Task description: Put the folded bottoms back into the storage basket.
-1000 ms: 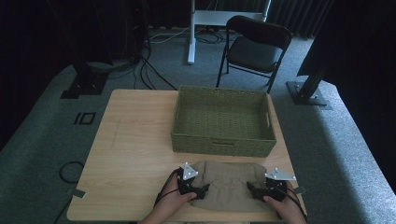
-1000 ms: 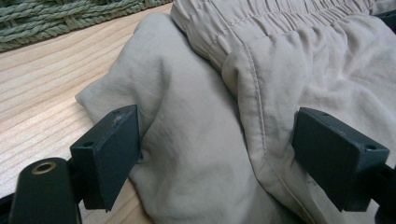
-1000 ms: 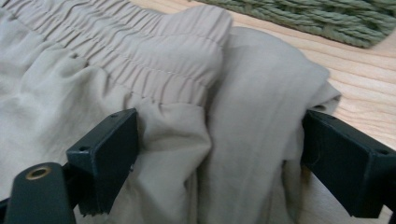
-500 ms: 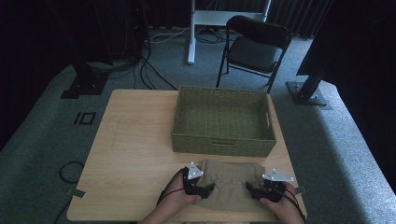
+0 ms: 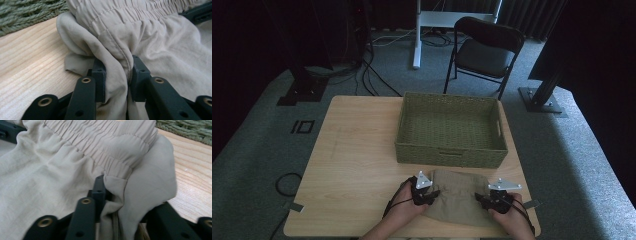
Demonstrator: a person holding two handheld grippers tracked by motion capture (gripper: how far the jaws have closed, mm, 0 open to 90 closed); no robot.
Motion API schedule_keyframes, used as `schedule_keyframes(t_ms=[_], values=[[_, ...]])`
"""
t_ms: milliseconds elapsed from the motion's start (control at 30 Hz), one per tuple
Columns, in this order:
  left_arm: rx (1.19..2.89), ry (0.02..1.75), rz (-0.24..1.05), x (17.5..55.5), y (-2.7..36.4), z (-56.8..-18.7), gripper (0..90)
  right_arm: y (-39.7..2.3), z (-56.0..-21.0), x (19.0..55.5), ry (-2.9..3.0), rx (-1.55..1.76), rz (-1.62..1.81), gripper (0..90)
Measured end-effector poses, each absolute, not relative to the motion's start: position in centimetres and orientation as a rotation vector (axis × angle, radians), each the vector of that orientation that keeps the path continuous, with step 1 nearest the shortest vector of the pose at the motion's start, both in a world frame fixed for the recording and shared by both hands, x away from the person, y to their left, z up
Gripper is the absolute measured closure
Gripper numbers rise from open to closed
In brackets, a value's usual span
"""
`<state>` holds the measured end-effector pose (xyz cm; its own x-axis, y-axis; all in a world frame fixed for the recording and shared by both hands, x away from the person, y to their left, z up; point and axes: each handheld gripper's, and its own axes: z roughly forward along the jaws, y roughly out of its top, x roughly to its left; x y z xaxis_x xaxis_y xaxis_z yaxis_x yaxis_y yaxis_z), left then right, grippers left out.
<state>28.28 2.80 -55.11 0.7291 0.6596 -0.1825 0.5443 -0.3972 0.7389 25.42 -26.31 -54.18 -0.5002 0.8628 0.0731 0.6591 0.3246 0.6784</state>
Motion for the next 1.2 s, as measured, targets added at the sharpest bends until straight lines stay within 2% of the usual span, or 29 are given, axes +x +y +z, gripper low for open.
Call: schedule_keyframes(t_ms=[300, 1200], values=[[2.04, 0.921, 0.13, 28.3, 4.4, -54.3, 76.4, -25.8, -53.6, 25.8, 2.249, 1.414, 1.037, 76.6], [1.972, 0.884, 0.181, 27.0, 7.3, -50.0, 78.0, -24.4, -48.3, 25.0, 2.26, 1.321, 1.194, 78.2]])
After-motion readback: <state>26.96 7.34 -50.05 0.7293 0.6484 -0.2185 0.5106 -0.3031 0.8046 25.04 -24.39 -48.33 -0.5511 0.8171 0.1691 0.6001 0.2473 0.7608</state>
